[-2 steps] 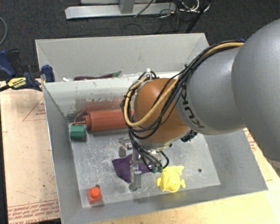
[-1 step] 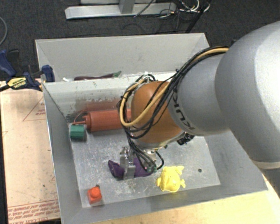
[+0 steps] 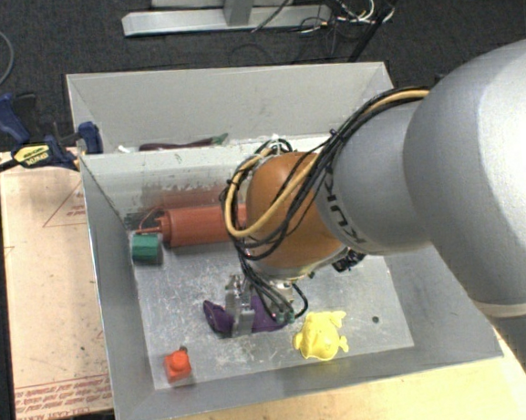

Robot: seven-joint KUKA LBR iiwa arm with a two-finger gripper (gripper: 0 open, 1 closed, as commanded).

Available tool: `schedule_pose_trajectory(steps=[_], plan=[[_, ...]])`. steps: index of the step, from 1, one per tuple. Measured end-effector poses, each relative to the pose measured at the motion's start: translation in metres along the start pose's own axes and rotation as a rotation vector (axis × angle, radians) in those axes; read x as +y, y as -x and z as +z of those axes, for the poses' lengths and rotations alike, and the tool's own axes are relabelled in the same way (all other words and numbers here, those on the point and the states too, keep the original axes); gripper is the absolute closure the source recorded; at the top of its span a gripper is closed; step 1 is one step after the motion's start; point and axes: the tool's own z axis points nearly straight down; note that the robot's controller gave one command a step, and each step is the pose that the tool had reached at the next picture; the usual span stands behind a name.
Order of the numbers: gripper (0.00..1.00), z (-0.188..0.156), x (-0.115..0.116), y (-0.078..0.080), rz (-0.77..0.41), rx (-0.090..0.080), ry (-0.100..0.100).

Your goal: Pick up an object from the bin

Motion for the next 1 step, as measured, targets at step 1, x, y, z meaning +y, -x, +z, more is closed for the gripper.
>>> schedule_pose_trajectory(steps=[1], plan=[[0.00,-0.0906,-0.0063,-0.0025,0.018,0.003,-0.001]])
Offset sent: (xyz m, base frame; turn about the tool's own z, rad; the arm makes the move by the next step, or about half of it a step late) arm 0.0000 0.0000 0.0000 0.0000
